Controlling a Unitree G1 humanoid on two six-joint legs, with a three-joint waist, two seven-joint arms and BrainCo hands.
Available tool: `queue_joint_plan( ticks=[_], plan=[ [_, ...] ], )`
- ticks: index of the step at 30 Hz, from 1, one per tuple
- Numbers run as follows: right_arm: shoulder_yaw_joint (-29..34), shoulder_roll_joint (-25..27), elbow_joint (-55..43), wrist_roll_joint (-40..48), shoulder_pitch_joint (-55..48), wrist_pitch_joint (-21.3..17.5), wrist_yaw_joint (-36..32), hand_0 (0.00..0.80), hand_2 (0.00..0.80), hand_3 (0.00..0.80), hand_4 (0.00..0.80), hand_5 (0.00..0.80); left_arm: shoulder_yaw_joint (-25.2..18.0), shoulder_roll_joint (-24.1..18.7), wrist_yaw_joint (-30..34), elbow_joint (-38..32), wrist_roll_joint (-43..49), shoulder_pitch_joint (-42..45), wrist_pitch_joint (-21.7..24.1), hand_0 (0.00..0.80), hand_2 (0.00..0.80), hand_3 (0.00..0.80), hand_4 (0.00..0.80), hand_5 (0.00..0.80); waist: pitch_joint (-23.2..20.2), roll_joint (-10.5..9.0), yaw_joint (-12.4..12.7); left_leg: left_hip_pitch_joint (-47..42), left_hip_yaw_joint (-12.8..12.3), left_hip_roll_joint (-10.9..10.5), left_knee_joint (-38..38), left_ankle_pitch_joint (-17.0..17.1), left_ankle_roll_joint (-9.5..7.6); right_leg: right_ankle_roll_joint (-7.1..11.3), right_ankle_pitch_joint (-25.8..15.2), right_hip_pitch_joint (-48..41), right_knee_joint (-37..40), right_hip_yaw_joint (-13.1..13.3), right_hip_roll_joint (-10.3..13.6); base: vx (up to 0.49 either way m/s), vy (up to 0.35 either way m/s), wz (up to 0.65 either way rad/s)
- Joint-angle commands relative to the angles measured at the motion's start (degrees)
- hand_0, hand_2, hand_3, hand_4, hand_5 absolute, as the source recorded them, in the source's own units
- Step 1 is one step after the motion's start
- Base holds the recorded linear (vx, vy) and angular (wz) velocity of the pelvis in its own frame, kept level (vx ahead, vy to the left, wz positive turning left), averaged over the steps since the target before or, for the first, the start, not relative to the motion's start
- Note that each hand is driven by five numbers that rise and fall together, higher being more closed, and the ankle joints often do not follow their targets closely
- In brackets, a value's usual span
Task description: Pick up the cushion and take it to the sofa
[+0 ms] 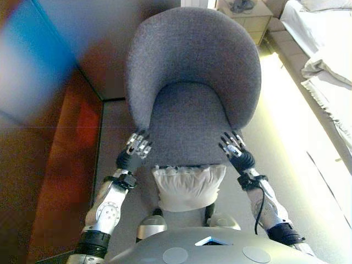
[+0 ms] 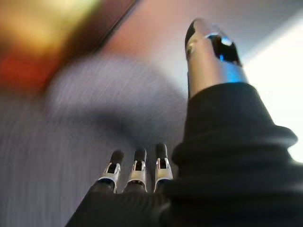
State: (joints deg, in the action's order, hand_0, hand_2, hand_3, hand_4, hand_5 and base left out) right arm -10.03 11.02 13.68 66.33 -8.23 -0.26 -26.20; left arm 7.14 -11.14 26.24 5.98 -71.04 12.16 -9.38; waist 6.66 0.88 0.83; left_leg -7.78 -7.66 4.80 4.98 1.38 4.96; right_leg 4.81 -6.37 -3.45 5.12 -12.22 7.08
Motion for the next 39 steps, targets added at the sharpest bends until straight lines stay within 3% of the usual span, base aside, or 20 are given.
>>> queue_joint_plan(
  ticks=[1,6,14,23,26,28,31,33,35,38,39],
  plan=[
    [-0.4,-4.3,-4.9,10.8,3.1,3.7,-13.0,0.0,0.0,0.0,0.0,0.0,0.8,3.1,12.3,-1.0,-12.1,-1.8,-4.3,0.0,0.0,0.0,0.0,0.0,-1.0,-1.38,0.1,1.4,-3.0,-1.6,-3.3,-4.9,-2.45,3.69,5.1,-2.1,-2.4,-0.7,2.6,0.053,0.004,0.0],
    [-0.6,-5.3,-5.3,9.1,0.5,3.9,-10.6,0.0,0.0,0.0,0.0,0.0,0.7,3.8,12.7,-1.2,-9.4,0.5,-1.5,0.0,0.0,0.0,0.0,0.0,-1.8,-1.41,-0.1,0.8,-3.3,-1.6,-2.7,-5.1,-2.61,3.67,5.3,-2.5,-1.7,-0.2,2.2,0.015,-0.001,0.0],
    [1.0,-4.1,-5.2,7.5,-1.9,4.7,-11.2,0.0,0.0,0.0,0.0,0.0,-2.4,2.3,12.1,-1.7,-8.9,1.7,-1.7,0.0,0.0,0.0,0.0,0.0,-2.2,-1.82,-0.2,0.5,-3.4,-1.6,-2.1,-4.8,-2.62,3.35,5.2,-2.8,-1.0,0.3,1.6,0.0,0.0,0.0],
    [-0.4,-3.4,-5.2,4.7,-1.0,3.7,-9.8,0.0,0.0,0.0,0.0,0.0,-1.2,1.4,11.4,-1.9,-8.0,1.1,-0.9,0.0,0.0,0.0,0.0,0.0,-2.0,-1.81,0.1,0.7,-3.3,-1.6,-2.0,-4.4,-2.5,3.14,5.1,-2.7,-1.1,0.1,1.3,0.0,0.0,0.0],
    [-0.7,-2.7,-4.9,1.7,-0.7,2.8,-6.9,0.0,0.0,0.0,0.0,0.0,-1.2,0.8,8.3,-0.9,-4.6,1.0,1.9,0.0,0.0,0.0,0.0,0.0,-2.0,-2.02,0.1,0.8,-3.1,-1.8,-2.7,-4.9,-2.48,3.21,5.1,-2.8,-1.1,0.3,1.5,0.0,0.0,0.0],
    [-1.0,-1.4,-4.2,-5.4,-0.4,-0.4,-1.3,0.0,0.0,0.0,0.0,0.0,-1.1,-0.9,1.4,0.3,5.2,1.2,8.7,0.0,0.0,0.0,0.0,0.0,-1.9,-2.25,0.3,1.0,-3.0,-2.0,-4.2,-5.5,-2.5,3.43,5.1,-2.9,-1.5,0.3,2.0,0.037,0.024,0.0],
    [-0.5,2.0,-2.3,-20.3,-0.5,-4.6,8.9,0.0,0.0,0.0,0.0,0.0,-2.6,-3.6,-9.4,1.8,15.3,1.3,14.0,0.0,0.0,0.0,0.0,0.0,-1.6,-2.53,0.5,1.7,-2.8,-2.4,-5.6,-5.8,-2.82,3.65,5.0,-2.8,-2.1,0.4,2.8,0.028,0.04,-0.01],
    [0.7,3.9,-0.7,-24.1,-0.5,-5.1,12.5,0.0,0.0,0.0,0.0,0.0,-4.6,-5.2,-14.2,2.7,24.0,1.6,15.7,0.0,0.0,0.0,0.0,0.0,-1.2,-2.87,0.8,2.2,-2.6,-2.7,-6.7,-6.2,-3.12,3.88,4.9,-2.6,-2.6,0.4,3.4,0.004,0.051,-0.01],
    [2.0,4.3,0.3,-22.2,-0.2,-4.6,13.7,0.0,0.0,0.0,0.0,0.0,-5.2,-6.7,-16.3,3.5,28.9,1.9,16.3,0.0,0.0,0.0,0.0,0.0,-0.6,-3.16,1.0,2.8,-2.3,-3.2,-8.0,-6.7,-3.48,4.19,4.8,-2.2,-3.4,0.4,4.1,-0.012,0.059,-0.01],
    [3.1,4.1,1.8,-23.6,0.5,-5.6,15.5,0.0,0.0,0.0,0.0,0.0,-6.1,-7.4,-16.3,5.1,29.1,1.5,15.2,0.0,0.0,0.0,0.0,0.0,0.7,-3.3,1.4,3.9,-2.2,-3.7,-10.3,-7.7,-4.23,5.01,4.9,-1.2,-6.0,0.4,5.9,-0.034,0.063,-0.02],
    [3.6,3.7,2.8,-24.9,1.0,-6.7,16.3,0.0,0.0,0.0,0.0,0.0,-6.4,-7.6,-15.8,5.7,29.8,1.3,14.7,0.0,0.0,0.0,0.0,0.0,1.5,-3.25,1.8,4.8,-2.4,-4.0,-12.1,-8.4,-4.94,4.95,5.0,-0.3,-9.3,-0.2,7.8,-0.051,0.052,-0.03]
  ],
)
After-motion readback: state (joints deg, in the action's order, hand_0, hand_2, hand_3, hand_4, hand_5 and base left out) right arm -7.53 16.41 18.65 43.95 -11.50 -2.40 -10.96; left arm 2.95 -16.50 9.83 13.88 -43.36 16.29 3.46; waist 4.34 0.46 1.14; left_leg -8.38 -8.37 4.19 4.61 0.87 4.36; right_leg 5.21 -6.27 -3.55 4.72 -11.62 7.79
